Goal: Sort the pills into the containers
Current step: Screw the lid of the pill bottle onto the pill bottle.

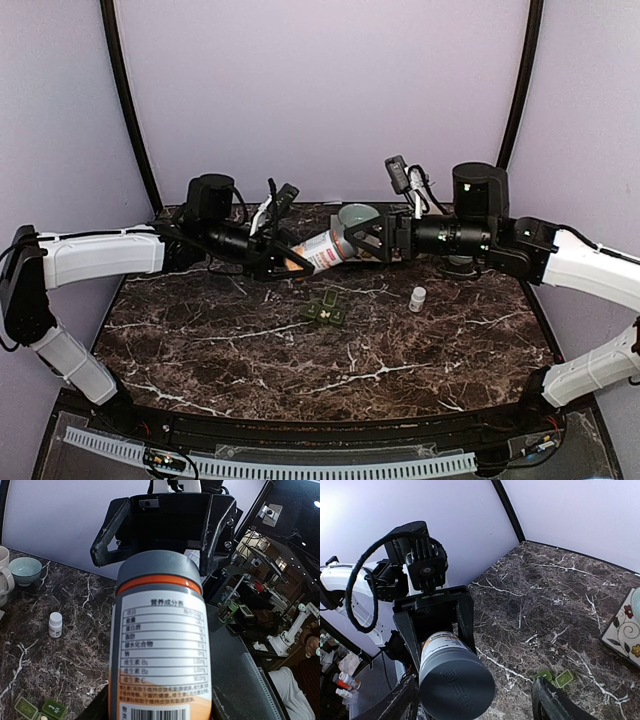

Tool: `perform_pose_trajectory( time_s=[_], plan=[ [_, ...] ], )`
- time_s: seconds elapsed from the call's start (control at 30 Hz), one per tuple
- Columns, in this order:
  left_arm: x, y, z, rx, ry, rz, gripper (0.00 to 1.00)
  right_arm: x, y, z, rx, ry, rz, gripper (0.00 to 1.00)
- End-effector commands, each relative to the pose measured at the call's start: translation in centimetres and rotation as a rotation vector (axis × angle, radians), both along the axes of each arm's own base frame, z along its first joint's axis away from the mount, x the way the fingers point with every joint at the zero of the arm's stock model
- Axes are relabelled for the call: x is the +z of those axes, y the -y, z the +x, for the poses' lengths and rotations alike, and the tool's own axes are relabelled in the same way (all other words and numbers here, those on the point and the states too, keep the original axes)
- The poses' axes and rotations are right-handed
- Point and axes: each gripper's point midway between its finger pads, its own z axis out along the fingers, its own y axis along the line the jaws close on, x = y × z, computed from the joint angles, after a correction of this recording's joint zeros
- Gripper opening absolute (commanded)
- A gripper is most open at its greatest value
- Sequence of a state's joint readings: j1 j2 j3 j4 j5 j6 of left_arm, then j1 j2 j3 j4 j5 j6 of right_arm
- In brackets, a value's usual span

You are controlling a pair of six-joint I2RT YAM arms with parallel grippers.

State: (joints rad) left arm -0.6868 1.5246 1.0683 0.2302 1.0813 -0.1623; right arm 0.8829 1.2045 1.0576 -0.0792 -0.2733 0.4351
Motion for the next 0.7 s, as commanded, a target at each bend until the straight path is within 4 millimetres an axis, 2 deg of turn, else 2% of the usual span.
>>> perform_pose_trajectory(
  time_s=[0.0,0.33,0.47,0.53,0.67],
  plan=[
    [2.0,-0.1,-0.5,-0.065,0.001,-0.048,0.0,-0.1,-0.7,-0.4,0.052,0.01,0.004,0.78],
    [1.8,-0.1,-0.4,-0.078,-0.013,-0.048,0.0,-0.4,-1.8,-1.5,0.134,-0.024,0.015,0.76],
    [1.9,0.0,-0.4,-0.086,-0.019,-0.049,0.0,-0.5,-2.2,-1.7,0.158,-0.032,0.015,0.7],
    [1.9,0.0,-0.5,-0.089,-0.02,-0.049,0.0,-0.5,-2.3,-1.8,0.165,-0.034,0.017,0.62],
    [1.7,0.0,-0.4,-0.094,-0.026,-0.045,0.0,-0.7,-2.7,-1.9,0.183,-0.047,0.016,0.31]
  ],
)
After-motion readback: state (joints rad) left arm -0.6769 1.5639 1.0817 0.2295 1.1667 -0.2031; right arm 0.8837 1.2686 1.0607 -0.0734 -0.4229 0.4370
